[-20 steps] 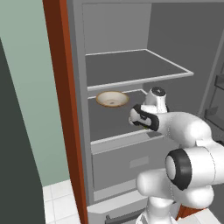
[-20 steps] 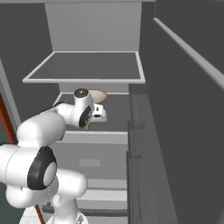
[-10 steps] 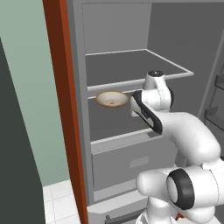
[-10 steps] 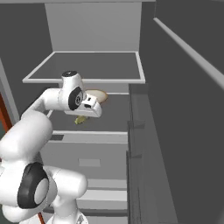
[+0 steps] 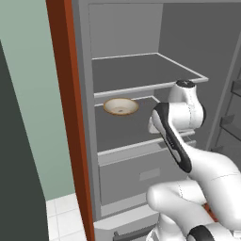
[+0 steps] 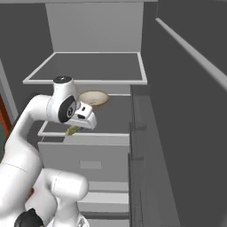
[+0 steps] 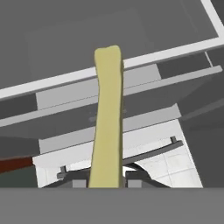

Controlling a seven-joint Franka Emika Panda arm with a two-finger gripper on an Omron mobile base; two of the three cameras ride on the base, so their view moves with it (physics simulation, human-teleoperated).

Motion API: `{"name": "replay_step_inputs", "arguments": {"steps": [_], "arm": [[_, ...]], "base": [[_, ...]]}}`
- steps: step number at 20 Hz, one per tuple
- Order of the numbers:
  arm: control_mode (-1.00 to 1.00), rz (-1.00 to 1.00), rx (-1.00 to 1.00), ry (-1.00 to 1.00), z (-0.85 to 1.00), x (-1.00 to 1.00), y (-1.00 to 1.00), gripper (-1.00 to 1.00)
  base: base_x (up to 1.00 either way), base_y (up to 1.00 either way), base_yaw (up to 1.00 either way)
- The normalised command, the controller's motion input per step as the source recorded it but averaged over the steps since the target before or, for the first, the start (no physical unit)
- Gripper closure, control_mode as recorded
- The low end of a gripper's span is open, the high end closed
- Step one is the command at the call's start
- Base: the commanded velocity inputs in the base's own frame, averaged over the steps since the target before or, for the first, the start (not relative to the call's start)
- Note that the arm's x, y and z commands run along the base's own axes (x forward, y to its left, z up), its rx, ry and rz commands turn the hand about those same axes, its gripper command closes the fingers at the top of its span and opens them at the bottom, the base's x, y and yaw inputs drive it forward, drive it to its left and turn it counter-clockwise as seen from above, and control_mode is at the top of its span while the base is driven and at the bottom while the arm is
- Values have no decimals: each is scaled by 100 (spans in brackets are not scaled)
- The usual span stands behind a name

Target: Retrieve the butter from the fridge and place it on a plate on the dining table. Then retrieve the butter knife by the fridge and place it near the plate.

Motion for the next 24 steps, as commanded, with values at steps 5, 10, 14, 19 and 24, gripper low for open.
{"name": "replay_step_inputs", "arguments": {"steps": [5, 10, 14, 19, 24], "arm": [[-100, 3, -1, 0, 13, -46, 5, 100], [-100, 0, -1, 0, 1, -12, 2, 100], [-100, 0, 0, 0, 0, 0, 0, 100], [100, 0, 0, 0, 0, -10, 0, 100], [100, 0, 0, 0, 0, 0, 0, 100]], "base": [[0, 0, 0], [0, 0, 0], [0, 0, 0], [-11, 0, 0], [-76, 23, -17]]}}
